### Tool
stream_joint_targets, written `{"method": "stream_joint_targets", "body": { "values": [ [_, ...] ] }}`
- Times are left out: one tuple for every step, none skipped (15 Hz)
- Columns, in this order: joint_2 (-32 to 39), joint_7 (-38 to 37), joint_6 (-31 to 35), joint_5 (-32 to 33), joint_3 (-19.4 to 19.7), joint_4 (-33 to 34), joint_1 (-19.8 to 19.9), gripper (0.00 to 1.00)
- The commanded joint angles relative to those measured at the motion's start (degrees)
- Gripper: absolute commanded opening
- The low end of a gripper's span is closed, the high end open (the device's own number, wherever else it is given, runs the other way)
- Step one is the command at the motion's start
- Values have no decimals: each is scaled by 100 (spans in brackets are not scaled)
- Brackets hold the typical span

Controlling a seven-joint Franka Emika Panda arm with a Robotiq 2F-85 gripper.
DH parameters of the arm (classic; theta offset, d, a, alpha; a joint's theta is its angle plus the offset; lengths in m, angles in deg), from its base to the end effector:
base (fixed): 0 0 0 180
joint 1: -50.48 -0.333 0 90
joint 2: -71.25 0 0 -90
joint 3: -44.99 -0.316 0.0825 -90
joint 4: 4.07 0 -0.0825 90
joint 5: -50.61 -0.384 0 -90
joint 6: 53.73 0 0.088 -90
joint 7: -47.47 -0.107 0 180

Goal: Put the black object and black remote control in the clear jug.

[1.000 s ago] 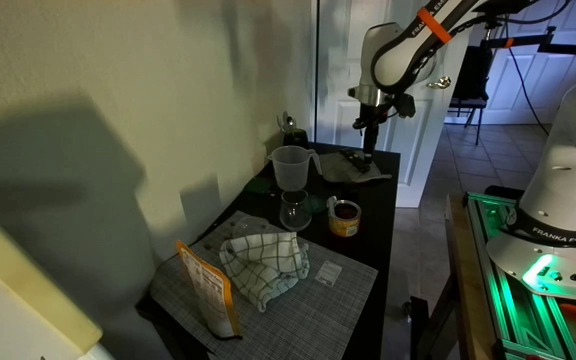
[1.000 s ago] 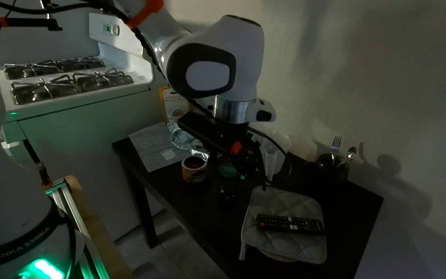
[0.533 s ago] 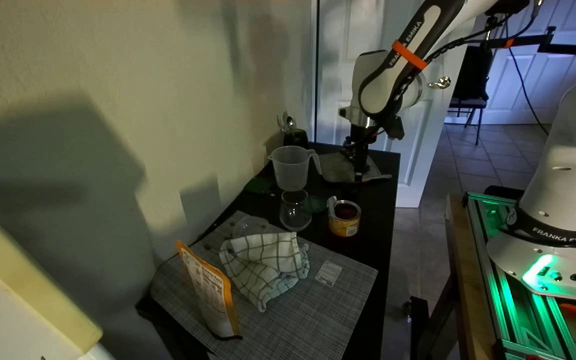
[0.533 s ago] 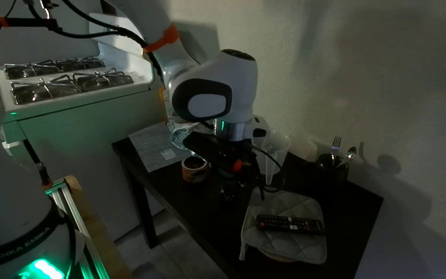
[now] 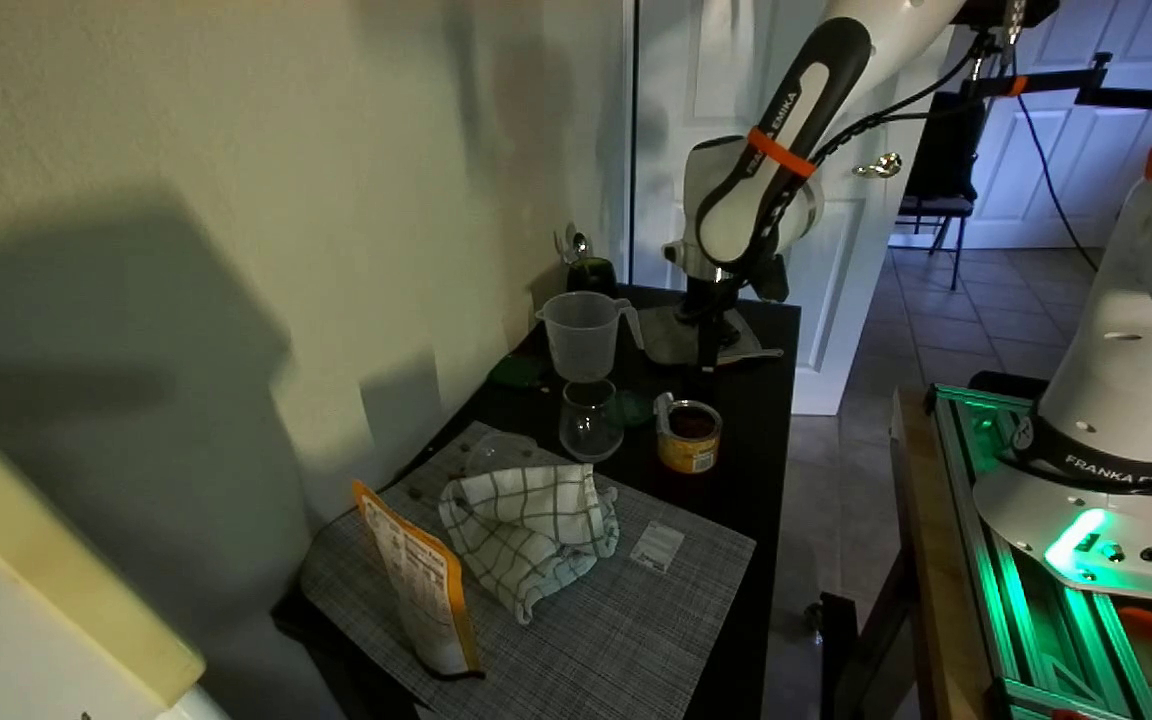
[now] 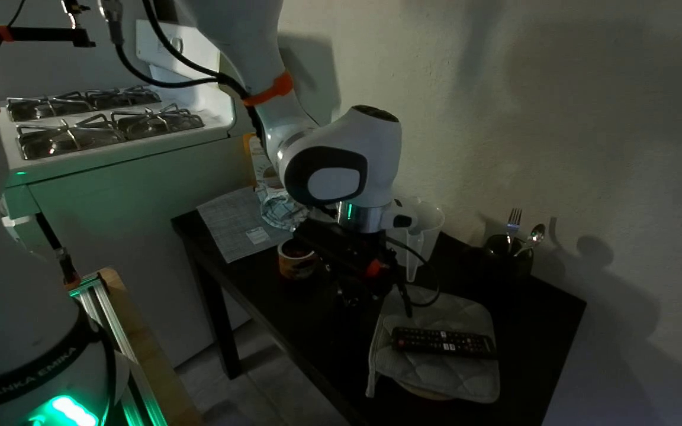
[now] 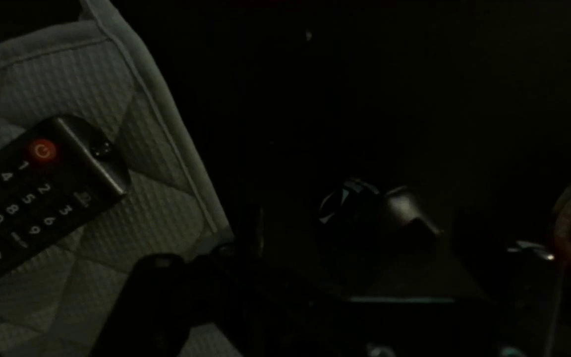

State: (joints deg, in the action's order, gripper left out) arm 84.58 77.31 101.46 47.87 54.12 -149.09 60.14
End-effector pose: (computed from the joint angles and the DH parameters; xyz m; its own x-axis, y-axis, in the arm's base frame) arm 0.4280 -0.1511 0.1847 0.9870 0.1516 -0.0536 0.1514 -0.9884 -0.0091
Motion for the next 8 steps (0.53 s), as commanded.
{"method": "stream_joint_targets", "body": {
  "values": [
    [365,-41,207,154,-218,226,208,73],
    [437,-94,130,220,-230,297,204,72],
    [483,-162,55,293,-228,341,194,65],
    [480,-164,-20,351,-247,365,196,56],
    [472,-145,-99,376,-278,382,214,47],
    [401,-161,-188,436,-282,359,205,41],
    [334,-187,-232,483,-278,335,194,32],
    [23,-125,-258,519,-279,184,215,27]
  ]
}}
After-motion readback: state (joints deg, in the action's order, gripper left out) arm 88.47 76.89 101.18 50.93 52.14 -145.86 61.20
